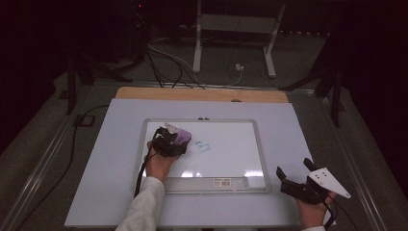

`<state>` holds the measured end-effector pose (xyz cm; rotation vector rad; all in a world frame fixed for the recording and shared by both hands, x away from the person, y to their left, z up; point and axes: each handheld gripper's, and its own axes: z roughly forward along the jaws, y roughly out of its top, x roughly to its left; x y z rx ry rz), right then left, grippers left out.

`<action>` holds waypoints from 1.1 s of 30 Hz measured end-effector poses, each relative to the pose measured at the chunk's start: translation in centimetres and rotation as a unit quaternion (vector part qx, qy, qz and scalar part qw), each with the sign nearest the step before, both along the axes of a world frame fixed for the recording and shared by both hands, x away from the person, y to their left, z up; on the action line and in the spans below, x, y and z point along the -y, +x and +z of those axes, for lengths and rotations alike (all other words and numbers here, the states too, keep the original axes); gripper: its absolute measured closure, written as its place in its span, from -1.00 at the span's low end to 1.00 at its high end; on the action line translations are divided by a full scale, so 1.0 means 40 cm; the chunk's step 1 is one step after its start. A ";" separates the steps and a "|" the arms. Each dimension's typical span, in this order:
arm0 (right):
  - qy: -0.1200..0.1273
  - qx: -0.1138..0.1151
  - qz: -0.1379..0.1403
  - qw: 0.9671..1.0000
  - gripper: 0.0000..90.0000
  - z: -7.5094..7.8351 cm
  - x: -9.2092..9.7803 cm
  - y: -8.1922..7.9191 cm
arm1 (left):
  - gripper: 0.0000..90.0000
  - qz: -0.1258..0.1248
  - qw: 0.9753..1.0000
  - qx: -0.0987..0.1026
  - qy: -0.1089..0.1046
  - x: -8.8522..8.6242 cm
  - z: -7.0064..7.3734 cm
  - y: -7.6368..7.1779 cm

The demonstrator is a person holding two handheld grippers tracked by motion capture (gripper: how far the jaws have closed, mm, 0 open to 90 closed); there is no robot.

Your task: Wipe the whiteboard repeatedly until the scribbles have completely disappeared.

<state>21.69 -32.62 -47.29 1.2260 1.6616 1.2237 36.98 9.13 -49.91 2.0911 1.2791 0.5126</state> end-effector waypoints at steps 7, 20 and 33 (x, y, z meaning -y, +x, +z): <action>-0.001 0.000 0.000 1.000 -1.00 0.000 -0.002 0.000 | -0.06 -0.024 1.000 -0.006 -0.008 0.013 0.000 -0.010; -0.001 0.001 0.001 1.000 -1.00 -0.001 -0.003 0.000 | -0.07 -0.153 0.988 0.004 -0.008 0.082 -0.001 -0.069; 0.002 0.001 -0.002 1.000 -1.00 0.001 0.003 -0.002 | -0.06 -0.054 0.998 0.016 0.006 0.046 -0.004 -0.027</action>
